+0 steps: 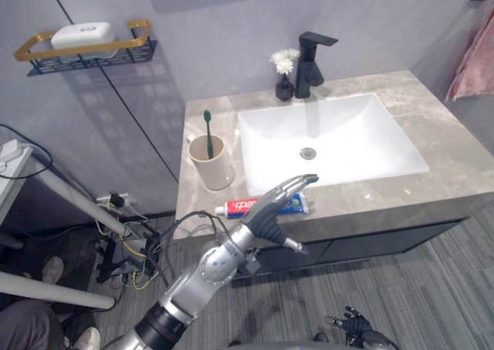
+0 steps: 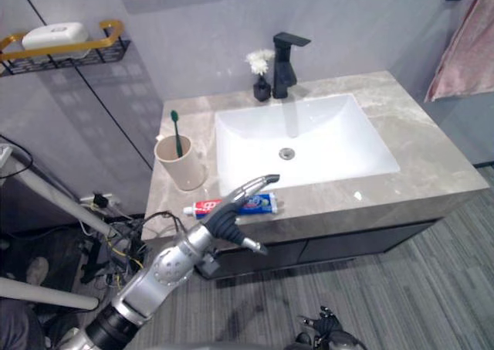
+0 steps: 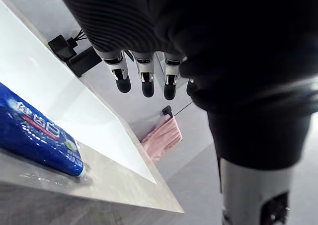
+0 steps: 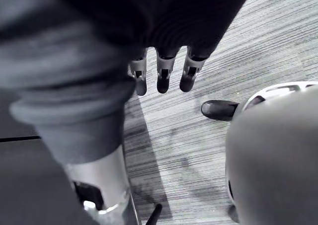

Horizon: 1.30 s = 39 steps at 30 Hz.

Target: Organize washtable

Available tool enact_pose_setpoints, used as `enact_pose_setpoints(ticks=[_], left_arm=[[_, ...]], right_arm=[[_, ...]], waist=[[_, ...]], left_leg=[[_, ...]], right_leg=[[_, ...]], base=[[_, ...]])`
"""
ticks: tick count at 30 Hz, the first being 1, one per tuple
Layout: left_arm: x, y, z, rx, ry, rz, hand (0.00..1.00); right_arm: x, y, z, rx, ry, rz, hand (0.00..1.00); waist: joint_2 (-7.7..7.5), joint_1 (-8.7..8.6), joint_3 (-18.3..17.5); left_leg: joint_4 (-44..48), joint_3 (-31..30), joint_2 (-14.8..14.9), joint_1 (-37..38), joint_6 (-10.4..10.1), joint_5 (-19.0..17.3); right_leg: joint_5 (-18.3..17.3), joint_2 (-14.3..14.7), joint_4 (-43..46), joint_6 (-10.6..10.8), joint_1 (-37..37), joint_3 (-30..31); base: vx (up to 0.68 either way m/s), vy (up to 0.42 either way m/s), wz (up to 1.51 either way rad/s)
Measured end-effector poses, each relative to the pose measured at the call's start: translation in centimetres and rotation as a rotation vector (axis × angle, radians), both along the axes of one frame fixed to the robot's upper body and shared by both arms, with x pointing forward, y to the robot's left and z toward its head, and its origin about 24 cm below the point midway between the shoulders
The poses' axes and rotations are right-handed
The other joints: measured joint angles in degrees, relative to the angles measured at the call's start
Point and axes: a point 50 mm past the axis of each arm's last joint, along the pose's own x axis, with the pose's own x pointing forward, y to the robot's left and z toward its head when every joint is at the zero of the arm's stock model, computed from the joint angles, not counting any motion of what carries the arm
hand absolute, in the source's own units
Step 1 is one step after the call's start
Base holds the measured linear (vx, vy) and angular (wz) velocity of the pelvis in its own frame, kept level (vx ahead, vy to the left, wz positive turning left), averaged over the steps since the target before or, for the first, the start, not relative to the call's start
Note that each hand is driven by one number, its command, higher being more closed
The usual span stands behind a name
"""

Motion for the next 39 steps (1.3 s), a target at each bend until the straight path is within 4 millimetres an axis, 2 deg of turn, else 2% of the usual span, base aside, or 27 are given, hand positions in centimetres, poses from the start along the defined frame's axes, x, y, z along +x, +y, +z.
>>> enact_pose_setpoints(ticks=[3,7,13,21,28,34,39], left_arm=[[0.2,0.4,-0.2,0.037,-0.035,0.045,0.0],[0.9,1.8,-1.6,0.107,-0.021,0.143,0.0],[0.6,3.4,-2.6,0.141,0.002,0.23,0.0],[1.1,4.5,-3.7,0.218,-0.017,0.312,0.0],[1.9,6.4,-4.0,0.236,-0.015,0.434,0.0],[2.1,6.8,-5.0,0.259,0.016,0.462,0.0],[2.2,7.0,-5.2,0.277,0.009,0.479,0.0]], right_arm=[[0.3,0.0,0.1,-0.001,-0.016,0.007,0.0],[0.6,0.2,0.3,-0.004,-0.03,0.031,0.0],[0.6,0.3,0.3,-0.003,-0.032,0.038,0.0],[0.7,0.3,0.3,-0.003,-0.034,0.04,0.0],[0.7,0.5,0.3,-0.001,-0.041,0.048,0.0],[0.7,0.5,0.3,-0.001,-0.04,0.049,0.0],[0.7,0.7,0.3,0.002,-0.038,0.053,0.0]], waist=[[0.74,0.03,0.33],[1.29,0.03,0.52],[1.32,0.09,0.51],[1.3,0.14,0.51],[0.98,0.19,0.66],[0.67,0.18,0.7],[-0.26,0.18,0.79]], left_leg=[[1.33,0.09,-0.03,-0.21,0.14,-0.8],[1.49,0.08,0.18,-0.46,0.14,-0.79],[1.89,0.0,0.36,-0.69,0.14,-0.79],[2.21,-0.17,0.47,-0.71,0.13,-0.78],[2.14,-0.04,0.86,-0.75,0.09,-0.76],[1.6,-0.05,0.91,-0.69,-0.2,-0.54],[1.14,-0.02,0.9,-0.62,-0.38,-0.39]], right_leg=[[-0.09,-0.2,0.13,-0.14,0.26,0.16],[-0.19,-0.03,0.55,-0.29,-0.18,0.3],[-0.28,0.07,0.93,-0.43,-0.4,0.33],[-0.28,0.13,1.0,-0.42,-0.21,0.19],[-0.27,0.53,0.99,-0.41,-0.35,0.17],[-0.25,0.64,0.84,-0.39,-0.44,0.08],[-0.19,0.69,0.6,-0.29,-0.5,0.02]], base=[[-0.02,0.011,-0.01],[-0.05,-0.003,-0.02],[-0.01,-0.003,0.0],[0.0,0.0,0.0],[0.0,0.0,0.0],[0.0,0.0,0.0],[0.0,0.0,0.0]])
